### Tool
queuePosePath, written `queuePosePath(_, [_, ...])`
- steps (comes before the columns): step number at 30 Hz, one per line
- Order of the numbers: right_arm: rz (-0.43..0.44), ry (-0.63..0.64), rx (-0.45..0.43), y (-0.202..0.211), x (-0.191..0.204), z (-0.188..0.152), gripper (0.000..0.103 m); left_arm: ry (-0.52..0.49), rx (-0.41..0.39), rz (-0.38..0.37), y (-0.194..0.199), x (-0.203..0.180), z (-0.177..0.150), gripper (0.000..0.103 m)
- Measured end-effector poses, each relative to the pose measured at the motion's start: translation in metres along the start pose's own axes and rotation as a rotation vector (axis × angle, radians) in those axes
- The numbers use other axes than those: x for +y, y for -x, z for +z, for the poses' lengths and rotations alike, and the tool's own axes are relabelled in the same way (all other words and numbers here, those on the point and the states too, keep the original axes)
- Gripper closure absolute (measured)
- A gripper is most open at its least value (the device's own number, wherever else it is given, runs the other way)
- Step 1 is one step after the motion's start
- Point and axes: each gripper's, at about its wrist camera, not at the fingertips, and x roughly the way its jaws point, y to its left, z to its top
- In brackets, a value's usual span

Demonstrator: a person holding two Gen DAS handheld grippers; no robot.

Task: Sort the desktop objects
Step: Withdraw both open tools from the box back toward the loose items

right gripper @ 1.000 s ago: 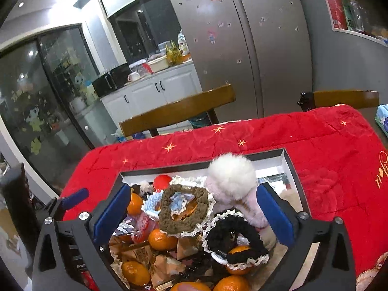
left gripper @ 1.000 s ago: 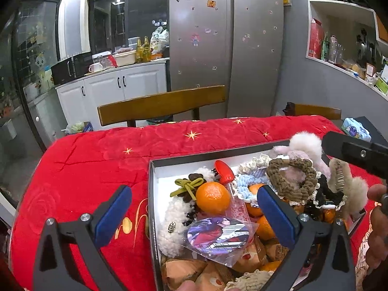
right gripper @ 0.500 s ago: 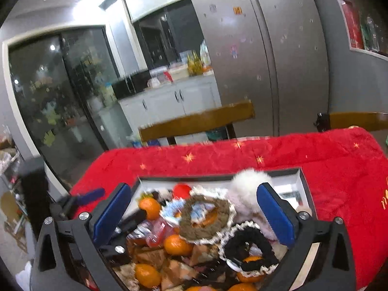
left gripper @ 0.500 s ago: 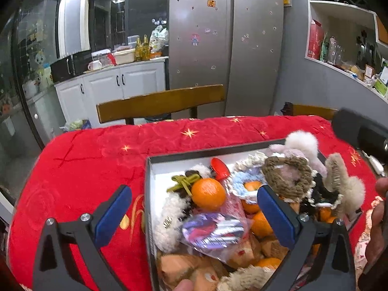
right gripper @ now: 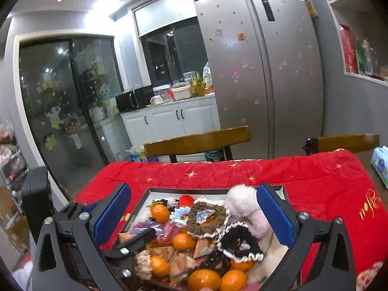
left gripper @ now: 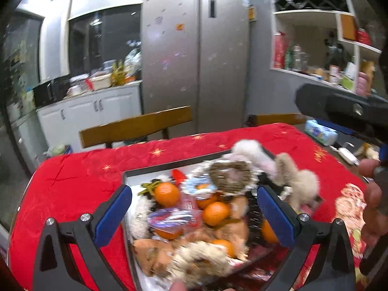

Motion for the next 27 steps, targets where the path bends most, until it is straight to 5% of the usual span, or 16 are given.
queuePosePath(3, [-0.005,-0.027,-0.016,0.02,-0.001,-0.003,0.0,-0.034,0.015,-0.074,0.016,-0.011,-0.005,0.0])
queuePosePath(9, [-0.049,-0.035,-0.033,0.057,-0.006,-0.018,0.0,-0.09,-0.025,-0.048,0.052,-0.022,-0.019,0.0])
queuePosePath(13, [-0.017,-0.081,-0.04,0.085,-0.016,-0.031,0.0,-0.112,-0.01,-0.117,0.067,-0.027,-0.024,0.0])
queuePosePath(20, [-0.017,-0.053,-0.041,0.121,-0.011,-0.047,0.0,-0.235,-0.057,-0.075,0.106,-0.056,-0.042,0.0])
queuePosePath(27, [-0.027,-0.031,-0.03,0.134,-0.01,-0.059,0.0,-0.185,-0.066,-0.049,0.139,-0.049,-0.054,0.0])
